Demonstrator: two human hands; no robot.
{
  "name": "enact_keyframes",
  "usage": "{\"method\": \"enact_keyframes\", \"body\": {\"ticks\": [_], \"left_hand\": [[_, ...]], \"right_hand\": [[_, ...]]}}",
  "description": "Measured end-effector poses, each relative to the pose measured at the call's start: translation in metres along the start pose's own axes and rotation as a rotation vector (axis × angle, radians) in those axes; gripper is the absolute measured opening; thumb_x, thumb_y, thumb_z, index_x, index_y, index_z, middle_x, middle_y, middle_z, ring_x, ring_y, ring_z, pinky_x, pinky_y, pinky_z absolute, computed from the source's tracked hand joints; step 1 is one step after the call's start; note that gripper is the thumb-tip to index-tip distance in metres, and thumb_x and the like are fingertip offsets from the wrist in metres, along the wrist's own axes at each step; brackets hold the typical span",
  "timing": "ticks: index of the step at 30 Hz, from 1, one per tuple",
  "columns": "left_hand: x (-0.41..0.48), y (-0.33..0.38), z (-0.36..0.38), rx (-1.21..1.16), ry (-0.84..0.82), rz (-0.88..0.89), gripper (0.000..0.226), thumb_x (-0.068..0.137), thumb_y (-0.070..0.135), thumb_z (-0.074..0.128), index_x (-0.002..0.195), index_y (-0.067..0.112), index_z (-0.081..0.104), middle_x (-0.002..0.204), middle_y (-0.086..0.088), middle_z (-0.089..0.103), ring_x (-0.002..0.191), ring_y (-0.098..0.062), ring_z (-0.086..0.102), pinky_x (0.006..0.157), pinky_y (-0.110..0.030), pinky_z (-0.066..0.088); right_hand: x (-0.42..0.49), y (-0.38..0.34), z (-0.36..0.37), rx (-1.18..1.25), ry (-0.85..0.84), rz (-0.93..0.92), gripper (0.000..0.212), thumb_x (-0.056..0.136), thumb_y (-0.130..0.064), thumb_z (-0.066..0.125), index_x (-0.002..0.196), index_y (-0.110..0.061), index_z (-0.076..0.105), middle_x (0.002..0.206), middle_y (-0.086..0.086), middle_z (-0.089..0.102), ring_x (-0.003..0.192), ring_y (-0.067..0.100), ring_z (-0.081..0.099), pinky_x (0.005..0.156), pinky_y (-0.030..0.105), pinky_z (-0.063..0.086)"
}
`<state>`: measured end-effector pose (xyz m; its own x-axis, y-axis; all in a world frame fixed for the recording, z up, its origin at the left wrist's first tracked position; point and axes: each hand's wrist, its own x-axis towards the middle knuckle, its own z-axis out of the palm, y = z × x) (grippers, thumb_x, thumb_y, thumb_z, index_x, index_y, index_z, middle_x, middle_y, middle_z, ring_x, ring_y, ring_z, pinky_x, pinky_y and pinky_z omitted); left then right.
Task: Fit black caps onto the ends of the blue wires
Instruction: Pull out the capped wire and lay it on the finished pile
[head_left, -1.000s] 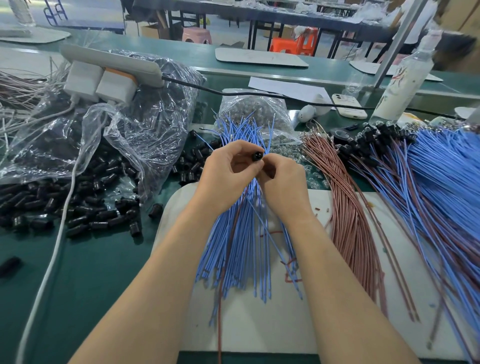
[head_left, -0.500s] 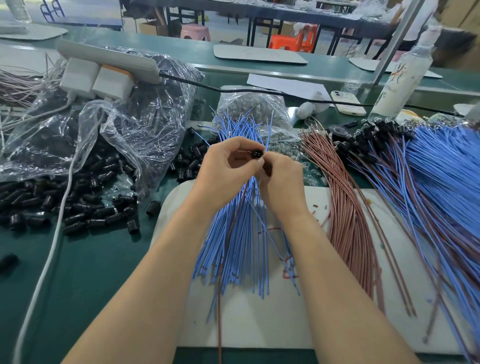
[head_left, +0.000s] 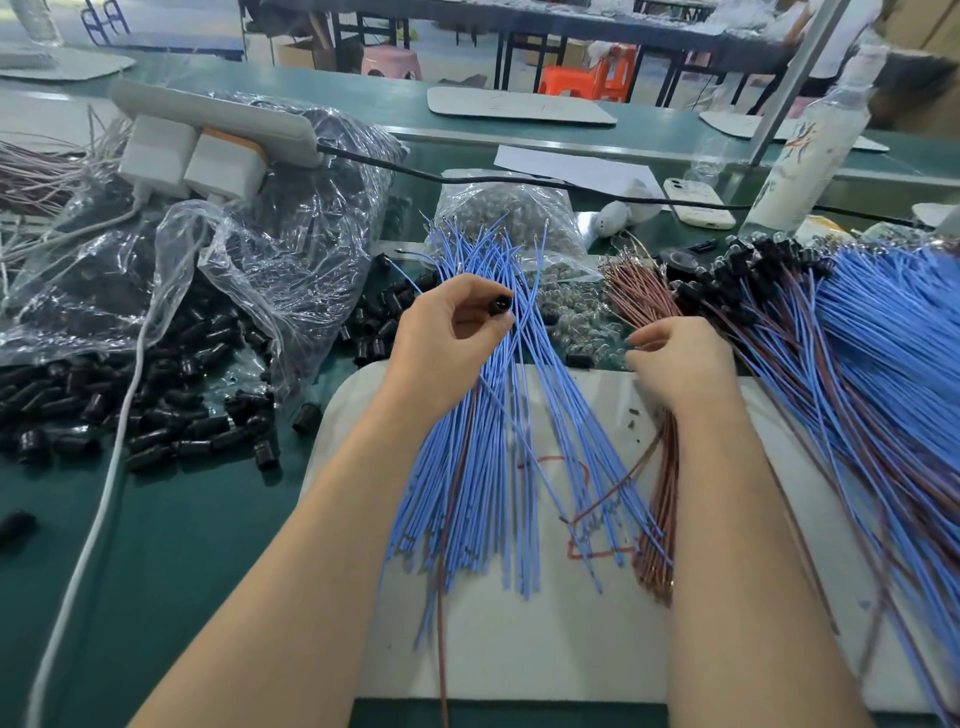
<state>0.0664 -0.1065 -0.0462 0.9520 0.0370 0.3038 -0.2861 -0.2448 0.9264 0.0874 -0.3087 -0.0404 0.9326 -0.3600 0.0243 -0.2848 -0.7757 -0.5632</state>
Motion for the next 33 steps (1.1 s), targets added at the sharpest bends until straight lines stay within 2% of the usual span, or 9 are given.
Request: {"method": "enact_keyframes", "body": {"ticks": [4,9,14,20,22,25,27,31,33], "left_hand": [[0.0,0.001,0.0,0.01,0.004,-0.004,0.016,0.086,0.007,0.066,0.096,0.019,0.066,0.088,0.005,0.068,0.084,-0.008,0.064,0.085,-0.019,0.052],[-0.001,0.001,0.001,0.004,0.008,-0.001,0.015,0.086,0.006,0.066,0.097,0.018,0.066,0.089,0.004,0.068,0.086,-0.01,0.065,0.085,-0.018,0.051],[0.0,0.0,0.0,0.005,0.004,-0.002,0.016,0.087,0.007,0.066,0.098,0.018,0.065,0.09,0.004,0.068,0.087,-0.009,0.065,0.085,-0.018,0.051],[0.0,0.003,-0.001,0.018,0.004,-0.009,0.015,0.087,0.005,0.065,0.097,0.015,0.064,0.093,-0.001,0.068,0.091,-0.014,0.065,0.09,-0.027,0.052],[-0.002,0.004,-0.001,0.02,0.005,-0.017,0.015,0.087,0.004,0.064,0.098,0.013,0.064,0.095,-0.003,0.068,0.092,-0.015,0.065,0.091,-0.029,0.052],[-0.003,0.001,-0.001,0.015,0.002,-0.016,0.015,0.087,0.002,0.063,0.098,0.013,0.064,0.095,-0.003,0.068,0.092,-0.015,0.065,0.092,-0.031,0.052],[-0.002,0.002,-0.001,0.011,0.004,-0.005,0.015,0.087,0.002,0.063,0.097,0.013,0.063,0.094,-0.003,0.068,0.091,-0.015,0.064,0.092,-0.031,0.052],[-0.001,0.004,-0.002,0.01,0.012,0.027,0.017,0.087,0.001,0.061,0.096,0.014,0.063,0.093,0.003,0.067,0.09,-0.01,0.064,0.09,-0.025,0.052],[-0.003,0.004,-0.001,0.01,0.012,0.038,0.017,0.087,0.0,0.061,0.096,0.014,0.063,0.093,0.004,0.067,0.09,-0.01,0.064,0.09,-0.024,0.052]], "right_hand": [[0.001,-0.006,0.01,-0.094,-0.022,-0.019,0.025,0.088,-0.01,0.06,0.108,-0.025,0.065,0.114,0.003,0.065,0.096,0.023,0.058,0.077,0.028,0.044],[0.0,-0.011,0.021,-0.095,0.035,-0.084,0.019,0.091,-0.017,0.061,0.107,-0.026,0.065,0.118,0.004,0.062,0.103,0.024,0.058,0.073,0.027,0.039],[0.002,-0.009,0.024,-0.055,0.012,-0.148,0.035,0.09,-0.013,0.059,0.122,-0.028,0.06,0.124,0.006,0.057,0.095,0.021,0.054,0.075,0.026,0.039],[0.001,-0.014,0.026,-0.002,0.038,-0.165,0.009,0.087,-0.019,0.066,0.093,-0.025,0.063,0.111,0.006,0.063,0.102,0.024,0.057,0.084,0.028,0.041],[-0.001,-0.013,0.027,0.001,0.044,-0.17,0.011,0.087,-0.019,0.067,0.087,-0.026,0.059,0.109,0.007,0.064,0.102,0.025,0.057,0.087,0.029,0.041],[0.002,-0.01,0.031,-0.055,0.039,-0.155,0.008,0.089,-0.023,0.065,0.097,-0.022,0.063,0.115,0.009,0.062,0.109,0.028,0.054,0.095,0.035,0.042],[0.006,-0.011,0.032,-0.106,0.026,-0.133,0.017,0.091,-0.027,0.063,0.105,-0.018,0.065,0.12,0.01,0.06,0.115,0.03,0.051,0.099,0.037,0.04],[0.003,-0.018,0.029,-0.157,0.051,-0.127,0.022,0.093,-0.03,0.059,0.109,-0.015,0.062,0.121,0.01,0.057,0.119,0.03,0.045,0.1,0.039,0.036],[-0.003,-0.02,0.023,0.027,0.116,-0.215,0.015,0.094,-0.024,0.058,0.103,-0.013,0.059,0.107,0.005,0.059,0.106,0.022,0.052,0.09,0.027,0.041]]}}
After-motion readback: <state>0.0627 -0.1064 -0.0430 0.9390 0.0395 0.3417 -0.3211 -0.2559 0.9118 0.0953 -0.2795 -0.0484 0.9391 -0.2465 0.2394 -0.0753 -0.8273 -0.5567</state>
